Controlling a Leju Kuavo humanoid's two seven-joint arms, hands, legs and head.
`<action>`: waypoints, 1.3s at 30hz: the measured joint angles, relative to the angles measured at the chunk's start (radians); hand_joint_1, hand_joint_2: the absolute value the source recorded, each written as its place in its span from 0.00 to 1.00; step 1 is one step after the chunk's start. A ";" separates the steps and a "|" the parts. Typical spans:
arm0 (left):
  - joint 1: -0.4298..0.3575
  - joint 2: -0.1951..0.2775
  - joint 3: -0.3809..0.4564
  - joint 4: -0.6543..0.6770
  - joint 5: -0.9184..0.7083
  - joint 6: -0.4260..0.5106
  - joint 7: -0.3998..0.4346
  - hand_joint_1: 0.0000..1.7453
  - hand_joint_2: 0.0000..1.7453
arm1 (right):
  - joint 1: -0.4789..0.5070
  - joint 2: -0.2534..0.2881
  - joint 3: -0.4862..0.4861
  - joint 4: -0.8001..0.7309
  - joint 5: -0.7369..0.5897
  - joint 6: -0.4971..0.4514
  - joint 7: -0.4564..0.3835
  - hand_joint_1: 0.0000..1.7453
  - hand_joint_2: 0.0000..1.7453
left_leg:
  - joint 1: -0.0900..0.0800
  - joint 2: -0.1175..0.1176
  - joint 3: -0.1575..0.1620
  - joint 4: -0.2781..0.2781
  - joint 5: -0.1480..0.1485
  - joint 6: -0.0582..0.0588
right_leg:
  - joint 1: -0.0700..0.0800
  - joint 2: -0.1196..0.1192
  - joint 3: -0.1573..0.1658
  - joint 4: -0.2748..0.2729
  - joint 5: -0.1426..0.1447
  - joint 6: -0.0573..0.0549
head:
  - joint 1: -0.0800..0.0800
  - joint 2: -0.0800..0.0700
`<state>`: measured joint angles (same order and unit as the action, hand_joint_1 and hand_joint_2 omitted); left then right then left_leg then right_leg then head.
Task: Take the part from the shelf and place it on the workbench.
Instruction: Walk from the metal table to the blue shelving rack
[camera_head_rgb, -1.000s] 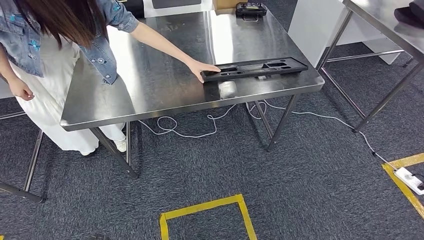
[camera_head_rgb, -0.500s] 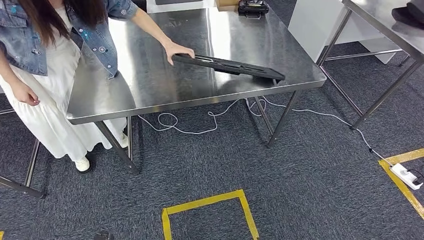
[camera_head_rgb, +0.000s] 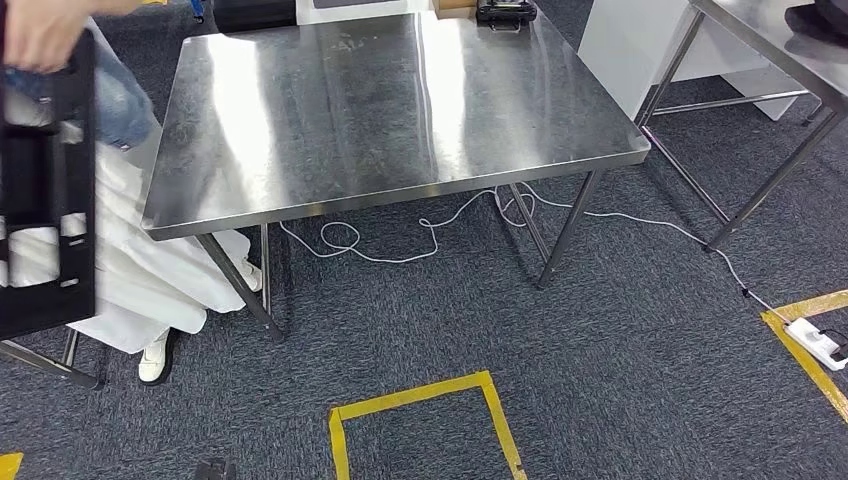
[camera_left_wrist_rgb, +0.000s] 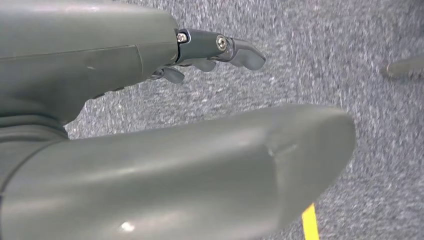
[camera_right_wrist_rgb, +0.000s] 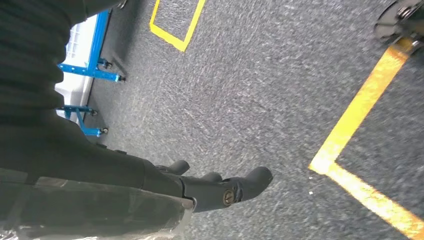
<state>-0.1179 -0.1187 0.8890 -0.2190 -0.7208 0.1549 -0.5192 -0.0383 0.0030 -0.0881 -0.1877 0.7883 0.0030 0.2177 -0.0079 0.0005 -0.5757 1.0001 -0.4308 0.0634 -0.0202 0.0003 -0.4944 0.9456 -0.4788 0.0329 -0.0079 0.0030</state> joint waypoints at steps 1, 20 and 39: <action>-0.002 0.000 -0.001 0.000 -0.002 0.000 0.003 0.00 0.00 | 0.000 0.000 -0.002 0.000 -0.001 0.001 0.002 0.00 1.00 | 0.000 0.000 -0.001 -0.001 0.004 0.002 | -0.002 0.000 0.002 -0.003 0.004 0.003 | 0.000 0.000; -0.022 -0.011 -0.022 0.002 -0.012 -0.014 0.016 0.00 0.00 | 0.005 0.002 -0.045 0.002 -0.021 0.002 0.020 0.00 1.00 | 0.072 0.064 -0.005 0.057 -0.056 -0.084 | -0.034 -0.006 -0.086 0.076 0.020 0.019 | 0.001 0.000; -0.042 -0.010 -0.032 -0.002 -0.027 -0.038 0.068 0.00 0.00 | -0.002 0.020 -0.076 0.006 -0.044 0.017 0.037 0.00 1.00 | -0.007 0.021 0.059 -0.070 0.012 0.044 | 0.008 0.014 -0.220 0.279 -0.045 0.009 | 0.009 0.000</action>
<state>-0.1602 -0.1290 0.8574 -0.2212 -0.7477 0.1169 -0.4507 -0.0406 0.0228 -0.1641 -0.1816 0.7445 0.0201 0.2552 -0.0150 0.0216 -0.5166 0.9300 -0.4186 0.1077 -0.0121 0.0148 -0.7144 1.2249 -0.5235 0.0423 0.0008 0.0030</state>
